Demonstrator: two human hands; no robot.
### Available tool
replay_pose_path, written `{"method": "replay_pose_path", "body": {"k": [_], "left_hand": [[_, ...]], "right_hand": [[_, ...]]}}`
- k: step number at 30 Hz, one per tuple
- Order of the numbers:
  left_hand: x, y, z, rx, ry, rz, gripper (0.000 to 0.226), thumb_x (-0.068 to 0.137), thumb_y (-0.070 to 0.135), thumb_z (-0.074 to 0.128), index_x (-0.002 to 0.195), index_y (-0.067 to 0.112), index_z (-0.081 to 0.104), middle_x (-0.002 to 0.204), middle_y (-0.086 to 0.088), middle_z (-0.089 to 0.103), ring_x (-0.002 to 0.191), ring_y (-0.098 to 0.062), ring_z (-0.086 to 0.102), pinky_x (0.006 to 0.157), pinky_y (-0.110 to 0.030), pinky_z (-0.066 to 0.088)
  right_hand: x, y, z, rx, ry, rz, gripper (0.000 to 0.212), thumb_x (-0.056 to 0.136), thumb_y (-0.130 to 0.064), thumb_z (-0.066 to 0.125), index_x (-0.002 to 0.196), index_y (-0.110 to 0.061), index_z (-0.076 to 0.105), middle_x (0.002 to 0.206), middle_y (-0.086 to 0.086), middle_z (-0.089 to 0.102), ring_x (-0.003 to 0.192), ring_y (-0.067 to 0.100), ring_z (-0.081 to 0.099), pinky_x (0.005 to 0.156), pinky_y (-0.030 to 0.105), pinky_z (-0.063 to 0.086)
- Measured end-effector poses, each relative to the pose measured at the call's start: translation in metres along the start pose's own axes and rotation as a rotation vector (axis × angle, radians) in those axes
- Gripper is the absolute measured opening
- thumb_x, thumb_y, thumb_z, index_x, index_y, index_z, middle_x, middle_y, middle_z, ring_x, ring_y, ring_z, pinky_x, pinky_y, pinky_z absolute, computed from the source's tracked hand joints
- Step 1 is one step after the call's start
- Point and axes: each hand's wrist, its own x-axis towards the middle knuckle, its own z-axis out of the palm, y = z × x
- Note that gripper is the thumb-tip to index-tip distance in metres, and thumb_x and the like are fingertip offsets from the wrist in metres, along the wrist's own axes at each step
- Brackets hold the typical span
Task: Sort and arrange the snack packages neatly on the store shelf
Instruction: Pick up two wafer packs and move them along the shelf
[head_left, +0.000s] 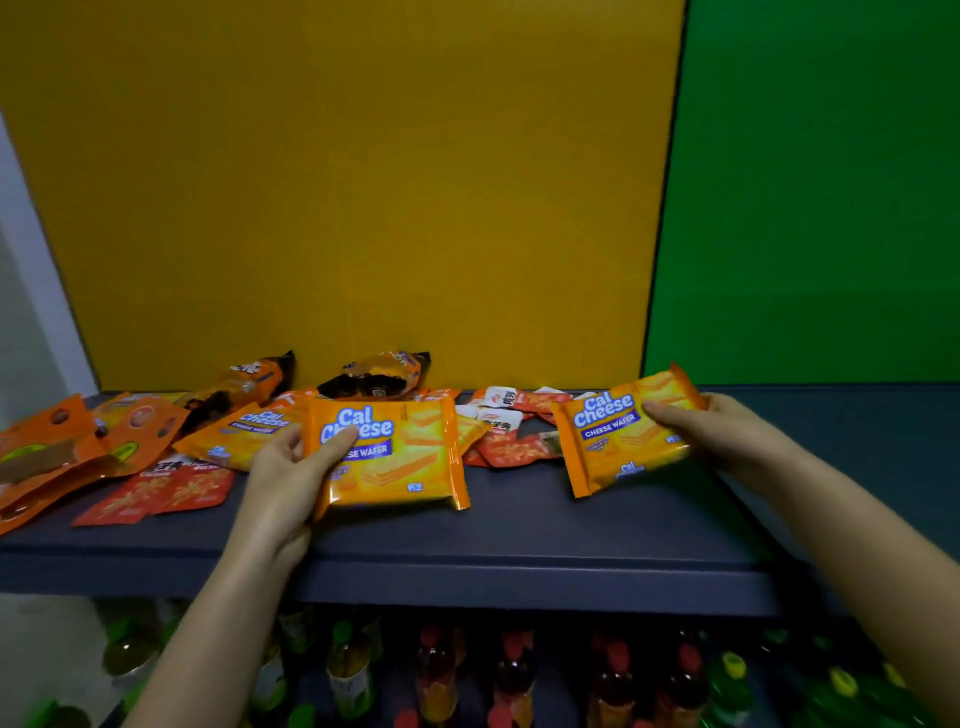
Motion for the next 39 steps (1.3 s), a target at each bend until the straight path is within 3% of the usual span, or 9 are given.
{"method": "replay_pose_path", "body": {"k": [3, 9, 12, 15, 21, 26, 31, 35, 39], "left_hand": [[-0.002, 0.005, 0.034, -0.005, -0.075, 0.025, 0.016, 0.085, 0.010, 0.063, 0.101, 0.011, 0.061, 0.087, -0.006, 0.070, 0.057, -0.008, 0.069, 0.054, -0.022, 0.058], [-0.019, -0.010, 0.142, -0.039, -0.263, -0.025, 0.004, 0.086, 0.011, 0.062, 0.090, 0.012, 0.063, 0.071, -0.001, 0.072, 0.051, -0.007, 0.067, 0.045, -0.020, 0.054], [-0.041, -0.024, 0.213, -0.083, -0.358, -0.078, 0.009, 0.086, 0.013, 0.062, 0.095, 0.010, 0.062, 0.063, 0.003, 0.073, 0.051, -0.006, 0.067, 0.045, -0.019, 0.054], [-0.070, -0.037, 0.284, -0.120, -0.448, -0.133, 0.012, 0.087, 0.014, 0.061, 0.099, 0.010, 0.062, 0.060, 0.006, 0.072, 0.051, -0.005, 0.067, 0.047, -0.018, 0.055], [-0.144, -0.056, 0.402, -0.148, -0.575, -0.194, 0.002, 0.089, 0.017, 0.059, 0.088, 0.016, 0.061, 0.064, 0.004, 0.073, 0.050, -0.005, 0.067, 0.043, -0.019, 0.053], [-0.197, -0.074, 0.484, -0.153, -0.647, -0.225, 0.003, 0.090, 0.017, 0.058, 0.090, 0.016, 0.061, 0.084, -0.005, 0.069, 0.051, -0.006, 0.067, 0.044, -0.018, 0.053], [-0.236, -0.089, 0.558, -0.158, -0.723, -0.259, 0.006, 0.090, 0.016, 0.058, 0.092, 0.013, 0.062, 0.083, -0.007, 0.070, 0.052, -0.008, 0.068, 0.045, -0.019, 0.053], [-0.256, -0.097, 0.611, -0.169, -0.763, -0.262, 0.005, 0.090, 0.015, 0.058, 0.091, 0.012, 0.062, 0.072, -0.002, 0.072, 0.051, -0.008, 0.067, 0.044, -0.019, 0.053], [-0.265, -0.107, 0.659, -0.168, -0.800, -0.242, 0.008, 0.090, 0.017, 0.058, 0.095, 0.013, 0.063, 0.083, -0.006, 0.071, 0.056, -0.009, 0.068, 0.048, -0.020, 0.054]], "right_hand": [[-0.011, 0.009, -0.031, 0.042, 0.070, 0.016, 0.026, 0.086, -0.028, 0.064, 0.102, -0.008, 0.058, 0.081, 0.007, 0.066, 0.066, 0.016, 0.060, 0.059, 0.027, 0.045], [-0.047, 0.030, -0.121, 0.121, 0.184, 0.013, 0.015, 0.088, -0.025, 0.061, 0.088, -0.010, 0.061, 0.078, 0.006, 0.066, 0.063, 0.015, 0.062, 0.061, 0.026, 0.049], [-0.071, 0.046, -0.187, 0.140, 0.291, 0.005, 0.016, 0.087, -0.024, 0.062, 0.081, -0.009, 0.062, 0.070, 0.003, 0.068, 0.050, 0.008, 0.064, 0.057, 0.022, 0.052], [-0.098, 0.063, -0.255, 0.143, 0.389, 0.021, 0.018, 0.086, -0.026, 0.063, 0.081, -0.009, 0.063, 0.063, 0.001, 0.070, 0.053, 0.011, 0.066, 0.064, 0.027, 0.053], [-0.144, 0.091, -0.372, 0.148, 0.518, 0.020, 0.016, 0.089, -0.024, 0.060, 0.082, -0.010, 0.062, 0.055, -0.003, 0.069, 0.046, 0.008, 0.064, 0.046, 0.017, 0.050], [-0.166, 0.113, -0.454, 0.169, 0.592, 0.046, 0.018, 0.087, -0.026, 0.063, 0.087, -0.007, 0.063, 0.056, 0.000, 0.070, 0.058, 0.019, 0.064, 0.066, 0.028, 0.051], [-0.181, 0.126, -0.514, 0.196, 0.647, 0.047, 0.015, 0.091, -0.020, 0.057, 0.081, -0.009, 0.057, 0.038, -0.006, 0.060, 0.030, 0.003, 0.055, 0.031, 0.009, 0.036], [-0.181, 0.138, -0.557, 0.206, 0.683, 0.068, 0.017, 0.089, -0.025, 0.060, 0.086, -0.009, 0.059, 0.043, -0.003, 0.063, 0.033, 0.008, 0.057, 0.032, 0.014, 0.038], [-0.173, 0.149, -0.595, 0.144, 0.710, 0.089, 0.030, 0.086, -0.035, 0.063, 0.096, -0.006, 0.062, 0.060, 0.009, 0.067, 0.044, 0.021, 0.057, 0.042, 0.022, 0.036]]}}
